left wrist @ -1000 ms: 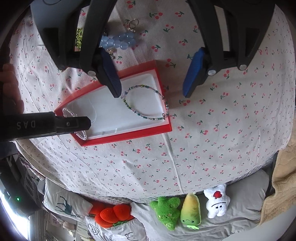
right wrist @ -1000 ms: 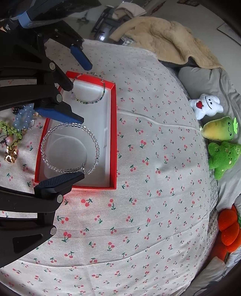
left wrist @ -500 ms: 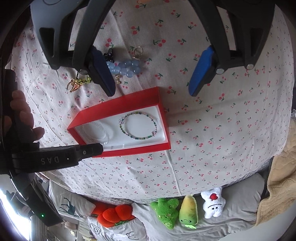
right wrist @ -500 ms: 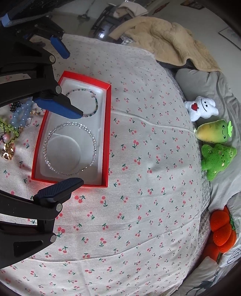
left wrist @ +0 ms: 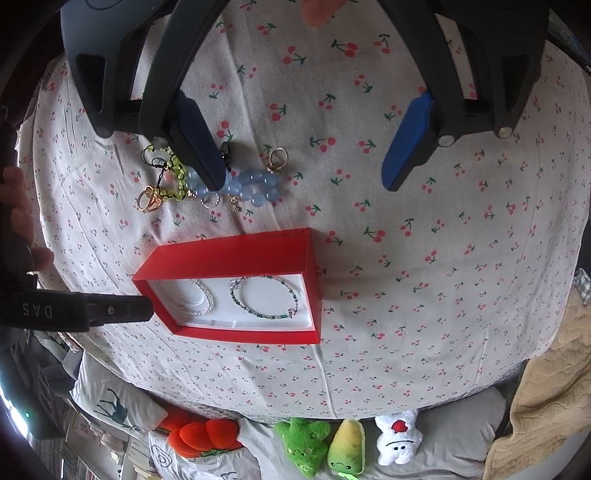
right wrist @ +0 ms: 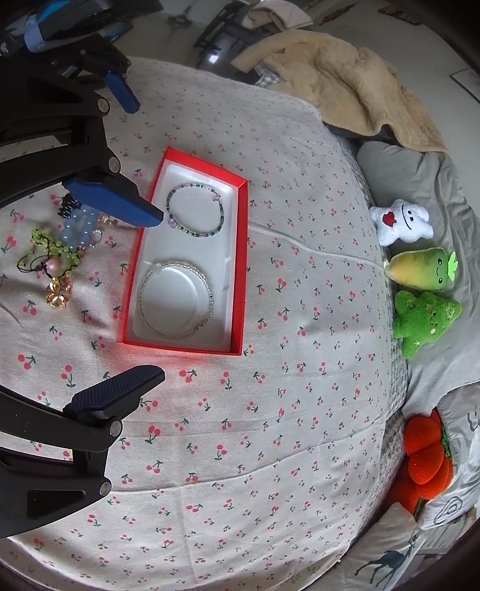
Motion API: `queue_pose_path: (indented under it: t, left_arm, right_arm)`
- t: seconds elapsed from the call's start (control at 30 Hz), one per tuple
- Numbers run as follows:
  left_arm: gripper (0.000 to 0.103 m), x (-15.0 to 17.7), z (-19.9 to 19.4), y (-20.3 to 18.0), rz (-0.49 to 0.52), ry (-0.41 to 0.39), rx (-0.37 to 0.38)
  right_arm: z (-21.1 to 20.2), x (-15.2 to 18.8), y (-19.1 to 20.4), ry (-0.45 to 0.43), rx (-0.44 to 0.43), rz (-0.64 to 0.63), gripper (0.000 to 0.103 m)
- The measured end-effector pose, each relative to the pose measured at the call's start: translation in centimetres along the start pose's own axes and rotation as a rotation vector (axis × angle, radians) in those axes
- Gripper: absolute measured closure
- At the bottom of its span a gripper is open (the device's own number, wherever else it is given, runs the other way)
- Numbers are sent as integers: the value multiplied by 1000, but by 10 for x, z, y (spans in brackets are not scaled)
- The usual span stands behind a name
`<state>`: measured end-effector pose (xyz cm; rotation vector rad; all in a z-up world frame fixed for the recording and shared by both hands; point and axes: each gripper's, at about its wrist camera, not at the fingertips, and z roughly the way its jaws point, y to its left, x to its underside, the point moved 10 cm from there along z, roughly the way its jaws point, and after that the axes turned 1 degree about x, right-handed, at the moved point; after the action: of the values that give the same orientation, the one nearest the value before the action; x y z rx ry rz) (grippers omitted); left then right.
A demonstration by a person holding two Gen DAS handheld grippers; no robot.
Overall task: Organize jewelry
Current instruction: 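Lift both tools out of the box back toward the jewelry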
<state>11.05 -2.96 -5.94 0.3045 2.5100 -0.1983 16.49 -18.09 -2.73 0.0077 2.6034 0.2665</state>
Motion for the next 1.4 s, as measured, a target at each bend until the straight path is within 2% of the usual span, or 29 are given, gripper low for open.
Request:
queue_pose_path:
  t: [0.07, 0.17, 0.33, 0.57, 0.8, 0.93, 1.07, 1.27, 1.4]
  left_arm:
    - [16, 6, -1, 3, -26, 12, -6]
    - [8, 18, 1, 7, -58, 51, -14]
    - [8, 35, -1, 7, -70, 87, -7]
    - [8, 46, -8, 11, -76, 76, 6]
    - [8, 52, -7, 10, -35, 73, -4]
    - [8, 52, -1, 9, -8, 62, -11]
    - [8, 49, 9, 5, 8, 55, 5]
    - [19, 29, 14, -7, -33, 30, 100]
    - [42, 16, 24, -14, -76, 48, 152]
  right_arm:
    - [-3, 9, 0, 9, 11, -13, 23]
    - [-4, 23, 1, 25, 18, -32, 21]
    - [-5, 40, 1, 45, 18, -47, 21]
    - [-4, 56, 1, 63, 2, -32, 21]
    - [4, 69, 4, 88, 24, -70, 21]
    - [13, 82, 6, 125, 20, -87, 21]
    - [20, 92, 0, 169, -5, -39, 21]
    - [15, 87, -12, 158, -32, 29, 21]
    - [13, 82, -16, 149, -28, 33, 21]
